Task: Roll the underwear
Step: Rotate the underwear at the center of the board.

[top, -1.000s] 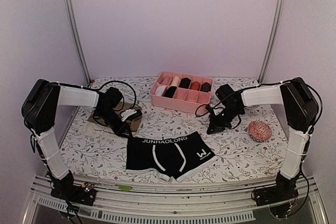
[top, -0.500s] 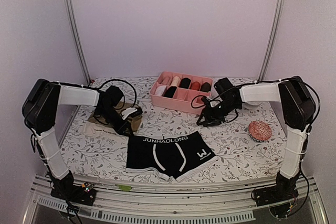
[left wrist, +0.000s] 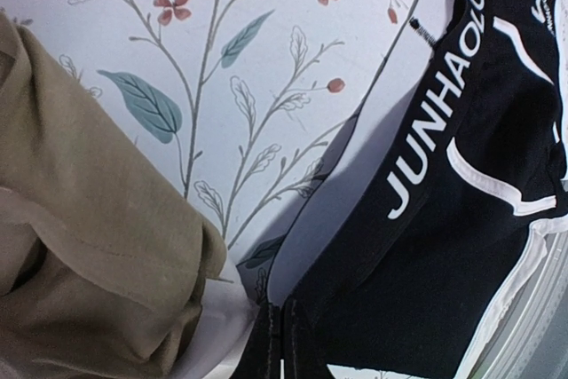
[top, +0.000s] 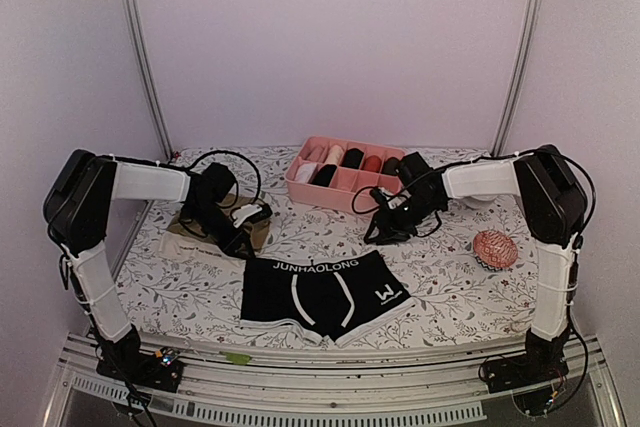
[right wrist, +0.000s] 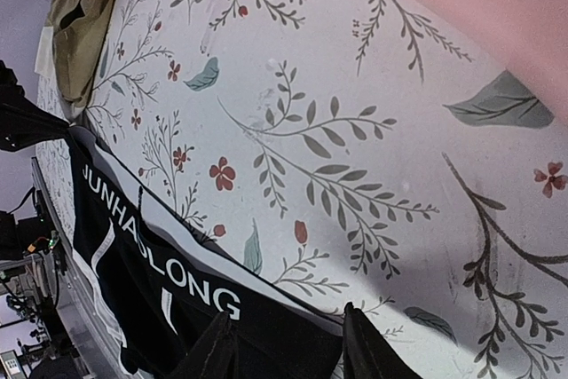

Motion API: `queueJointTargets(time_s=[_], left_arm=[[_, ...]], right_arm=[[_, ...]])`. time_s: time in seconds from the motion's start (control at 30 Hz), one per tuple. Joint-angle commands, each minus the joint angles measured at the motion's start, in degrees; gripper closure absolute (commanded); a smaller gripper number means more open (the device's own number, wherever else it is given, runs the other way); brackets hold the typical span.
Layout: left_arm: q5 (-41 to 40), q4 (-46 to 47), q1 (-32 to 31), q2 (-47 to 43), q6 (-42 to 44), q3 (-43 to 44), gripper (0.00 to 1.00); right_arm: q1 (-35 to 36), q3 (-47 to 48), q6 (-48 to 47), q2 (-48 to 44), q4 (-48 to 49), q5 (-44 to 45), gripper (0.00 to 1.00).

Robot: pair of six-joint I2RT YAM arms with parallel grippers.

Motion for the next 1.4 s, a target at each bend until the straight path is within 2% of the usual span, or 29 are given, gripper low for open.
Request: queueJointTargets(time_s=[0.0,0.23,0.63,0.7,0.77,0.83,0.87,1.13,1.37], left_arm=[[1.4,0.6,-0.3,0.7,-0.4,1.0,1.00],[1.5,1.2,-0.3,0.4,-0.5,0.2,1.00],[1.4,1.4,-1.6,1.1,-0.3,0.8,1.00],[1.2,1.4,-1.7,1.2,-0.2,0.9,1.00],[0.8,1.5,-1.7,1.3,-0.3,0.8,1.00],[0.1,1.5,-1.6,1.3,-0.3,0.8,1.00],[-0.3,1.4,-1.5,1.2,-0.2,0.7,1.00],[-4.9,4.7,0.9,-0.4,-1.9,-0.4,1.00],[0.1,4.6,-0.9,1.7,-1.6,5.6,1.00]], right_arm=[[1.7,-3.3,0.8,-0.6,-8.5,2.3,0.60],[1.7,-7.3,3.8,-4.4,-8.4,5.5,0.59],[2.7,-0.7,8.9,1.3,-3.6,3.6,0.60],[2.7,-0.9,9.0,1.4,-3.2,3.4,0.66],[2.7,-1.8,9.0,0.6,-3.3,4.8,0.79],[2.6,-3.1,9.0,-0.9,-3.3,6.2,0.97],[2.5,-3.9,9.1,-1.7,-3.4,7.0,1.00],[0.6,-14.2,12.1,-11.3,-0.3,15.6,1.00],[0.4,-16.7,14.7,-12.5,2.0,15.7,1.00]])
